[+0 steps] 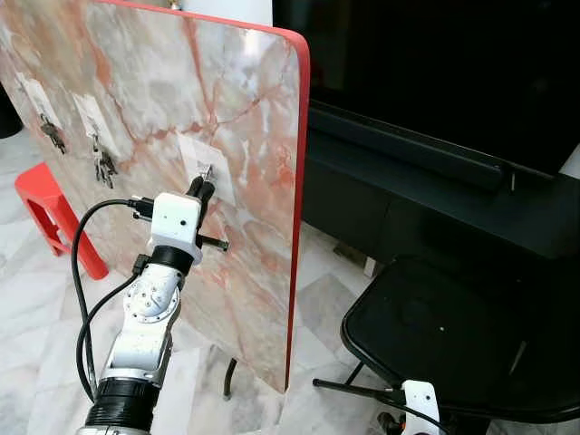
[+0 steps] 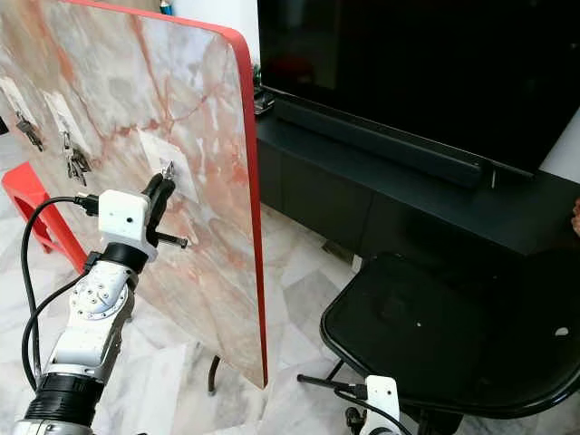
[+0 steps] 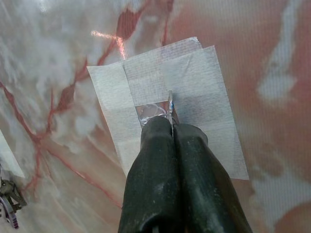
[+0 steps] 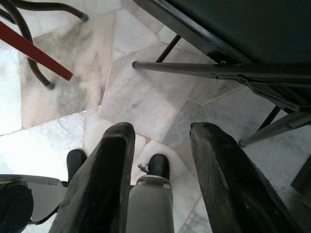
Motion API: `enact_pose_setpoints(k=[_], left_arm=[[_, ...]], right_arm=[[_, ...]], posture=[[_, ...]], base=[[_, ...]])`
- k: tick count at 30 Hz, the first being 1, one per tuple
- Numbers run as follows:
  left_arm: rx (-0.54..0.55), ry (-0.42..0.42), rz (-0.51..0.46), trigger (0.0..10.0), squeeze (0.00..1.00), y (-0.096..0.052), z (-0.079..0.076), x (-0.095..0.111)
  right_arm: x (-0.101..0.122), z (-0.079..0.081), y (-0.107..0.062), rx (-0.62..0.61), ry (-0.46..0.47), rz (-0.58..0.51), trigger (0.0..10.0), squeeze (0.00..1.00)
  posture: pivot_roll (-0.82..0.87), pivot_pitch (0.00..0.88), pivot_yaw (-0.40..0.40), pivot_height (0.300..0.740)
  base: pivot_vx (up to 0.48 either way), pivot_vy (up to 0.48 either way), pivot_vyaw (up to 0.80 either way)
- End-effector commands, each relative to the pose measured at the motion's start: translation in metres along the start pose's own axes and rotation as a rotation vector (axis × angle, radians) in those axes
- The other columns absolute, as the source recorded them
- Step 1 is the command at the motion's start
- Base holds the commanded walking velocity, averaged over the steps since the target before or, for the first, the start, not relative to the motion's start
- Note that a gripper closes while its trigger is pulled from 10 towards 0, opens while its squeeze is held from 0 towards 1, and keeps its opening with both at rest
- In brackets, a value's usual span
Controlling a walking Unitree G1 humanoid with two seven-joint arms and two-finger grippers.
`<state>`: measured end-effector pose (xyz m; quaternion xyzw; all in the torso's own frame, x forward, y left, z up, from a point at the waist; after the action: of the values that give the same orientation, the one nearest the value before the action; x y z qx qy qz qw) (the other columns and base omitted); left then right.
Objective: Hang keys on a hook
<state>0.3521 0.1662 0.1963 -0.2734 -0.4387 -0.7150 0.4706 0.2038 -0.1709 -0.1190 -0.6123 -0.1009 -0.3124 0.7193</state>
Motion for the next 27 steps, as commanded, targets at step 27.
enact_pose_setpoints(k=[27], left_arm=[[-0.057, 0.011, 0.038, 10.0, 0.0, -0.004, -0.008, -0.007]], right_arm=[[0.0, -0.001, 0.0, 0.003, 0.002, 0.003, 10.0, 0.0]], posture=[[-0.03, 0.0, -0.018, 0.74]], base=[[0.0, 0.0, 0.0]])
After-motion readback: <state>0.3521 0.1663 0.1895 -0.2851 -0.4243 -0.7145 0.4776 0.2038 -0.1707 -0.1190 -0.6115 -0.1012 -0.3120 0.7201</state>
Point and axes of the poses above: a point about 5 cm out from each wrist's last joint towards the gripper, its own y axis pointing out of the wrist towards the gripper, its own x axis along the axis of the wrist's last joint, z = x × y, the point moved 4 cm from there along y, pointing out of the wrist towards the gripper, and after that the axes turned 12 degrees about y, right-handed, at the moved point
